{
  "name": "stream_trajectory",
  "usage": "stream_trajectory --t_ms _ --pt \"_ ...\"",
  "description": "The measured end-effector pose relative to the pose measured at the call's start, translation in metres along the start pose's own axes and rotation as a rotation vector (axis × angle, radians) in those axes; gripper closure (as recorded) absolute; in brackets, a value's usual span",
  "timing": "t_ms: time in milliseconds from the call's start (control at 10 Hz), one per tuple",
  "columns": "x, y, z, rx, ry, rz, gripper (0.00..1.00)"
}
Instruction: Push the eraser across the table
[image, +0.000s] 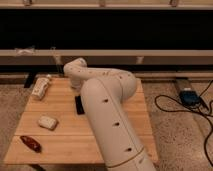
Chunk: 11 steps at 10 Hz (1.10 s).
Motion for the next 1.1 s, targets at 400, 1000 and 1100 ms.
stream_trajectory --t_ms 400,1000,1100 --pt "0.0 0.0 0.0 0.0 0.0 0.0 1.0" --pt "0.0001 0.0 0.0 0.0 0.0 0.0 0.99" --pt "0.0 0.0 0.0 0.0 0.0 0.0 0.9"
